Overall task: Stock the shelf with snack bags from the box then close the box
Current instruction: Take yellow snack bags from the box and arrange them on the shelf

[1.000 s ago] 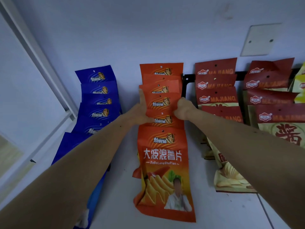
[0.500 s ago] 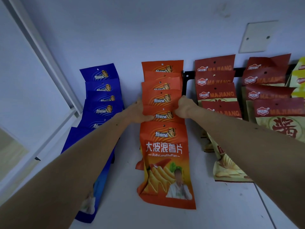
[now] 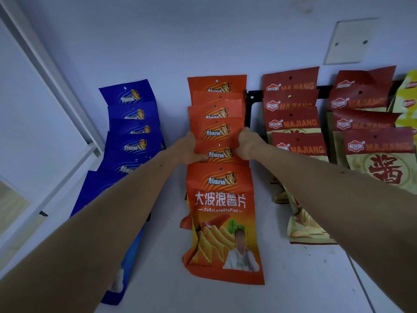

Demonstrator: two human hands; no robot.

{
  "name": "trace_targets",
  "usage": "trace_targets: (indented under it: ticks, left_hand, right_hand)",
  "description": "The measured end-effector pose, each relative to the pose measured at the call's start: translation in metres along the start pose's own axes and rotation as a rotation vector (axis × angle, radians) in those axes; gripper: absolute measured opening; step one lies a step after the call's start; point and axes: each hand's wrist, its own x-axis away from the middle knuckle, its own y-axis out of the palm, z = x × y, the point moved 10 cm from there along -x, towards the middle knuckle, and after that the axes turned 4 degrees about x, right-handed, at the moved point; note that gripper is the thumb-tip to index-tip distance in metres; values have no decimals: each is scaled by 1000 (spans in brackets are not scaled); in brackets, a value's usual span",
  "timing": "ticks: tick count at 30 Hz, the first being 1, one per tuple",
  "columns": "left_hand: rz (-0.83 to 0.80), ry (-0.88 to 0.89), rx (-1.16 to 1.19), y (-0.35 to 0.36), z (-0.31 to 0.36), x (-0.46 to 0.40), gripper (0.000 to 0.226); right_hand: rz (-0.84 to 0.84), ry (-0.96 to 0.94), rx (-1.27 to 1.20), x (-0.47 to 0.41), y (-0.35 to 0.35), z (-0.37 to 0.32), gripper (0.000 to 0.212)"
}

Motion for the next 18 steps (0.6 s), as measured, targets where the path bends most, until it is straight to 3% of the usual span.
trace_targets:
  ticks: [3, 11, 15, 18]
  left_hand:
    - [-3, -12, 12, -1, -6, -4, 135]
    - [38, -34, -61, -7, 22, 42, 84]
    - [-12, 39, -128, -7, 35, 65, 86]
    - [-104, 42, -203, 5, 35, 84, 123]
  right_hand:
    - [9, 1, -2, 1, 0, 0, 60]
    - [2, -11, 36, 21, -6, 1, 64]
    - [13, -58, 90, 46, -14, -4, 78]
    - [-56, -96, 120, 70, -11, -10, 84]
